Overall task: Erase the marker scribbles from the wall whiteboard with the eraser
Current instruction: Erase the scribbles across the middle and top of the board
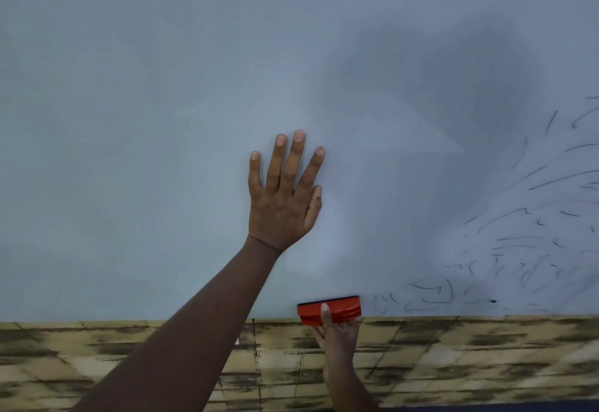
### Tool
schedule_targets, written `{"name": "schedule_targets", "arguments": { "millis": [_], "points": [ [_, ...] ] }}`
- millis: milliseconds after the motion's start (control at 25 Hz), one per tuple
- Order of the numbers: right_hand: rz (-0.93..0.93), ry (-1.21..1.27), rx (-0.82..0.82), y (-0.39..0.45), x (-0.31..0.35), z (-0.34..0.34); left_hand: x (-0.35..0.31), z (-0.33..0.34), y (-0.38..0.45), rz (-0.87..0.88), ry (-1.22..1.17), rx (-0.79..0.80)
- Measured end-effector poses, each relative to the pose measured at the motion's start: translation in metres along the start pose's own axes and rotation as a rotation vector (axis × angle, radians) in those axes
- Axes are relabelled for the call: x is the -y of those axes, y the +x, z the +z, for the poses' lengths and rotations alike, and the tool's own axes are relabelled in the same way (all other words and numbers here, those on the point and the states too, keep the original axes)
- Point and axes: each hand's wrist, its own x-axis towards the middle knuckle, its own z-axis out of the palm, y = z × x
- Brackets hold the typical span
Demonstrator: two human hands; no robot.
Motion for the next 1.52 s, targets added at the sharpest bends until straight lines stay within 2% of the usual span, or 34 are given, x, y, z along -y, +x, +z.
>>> {"name": "schedule_targets", "arguments": {
  "millis": [200,480,640,840,1160,1360,1520],
  "points": [
    [0.047,0.047,-0.091,0.019,0.005,-0.028,-0.001,-0.002,-0.001,0.001,0.004,0.008],
    [-0.097,0.135,-0.143,0.031,0.068,-0.063,0.0,0.0,-0.003,0.003,0.011,0.004],
    [-0.14,0.151,-0.1,0.023,0.092,-0.049,-0.002,0.001,-0.005,0.002,0.024,0.003],
    [-0.164,0.109,-0.08,0.01,0.075,-0.018,-0.003,0.001,-0.005,-0.014,0.03,-0.006],
    [0.217,0.154,-0.071,0.047,0.066,-0.078,-0.007,0.0,-0.006,-0.052,0.043,0.002],
    [0.244,0.19,-0.042,0.057,0.058,-0.093,-0.009,-0.001,-0.005,-0.057,0.048,-0.002],
    [0.274,0.072,0.043,0.043,0.041,-0.068,-0.01,0.001,-0.005,-0.06,0.038,-0.01]
  ]
}}
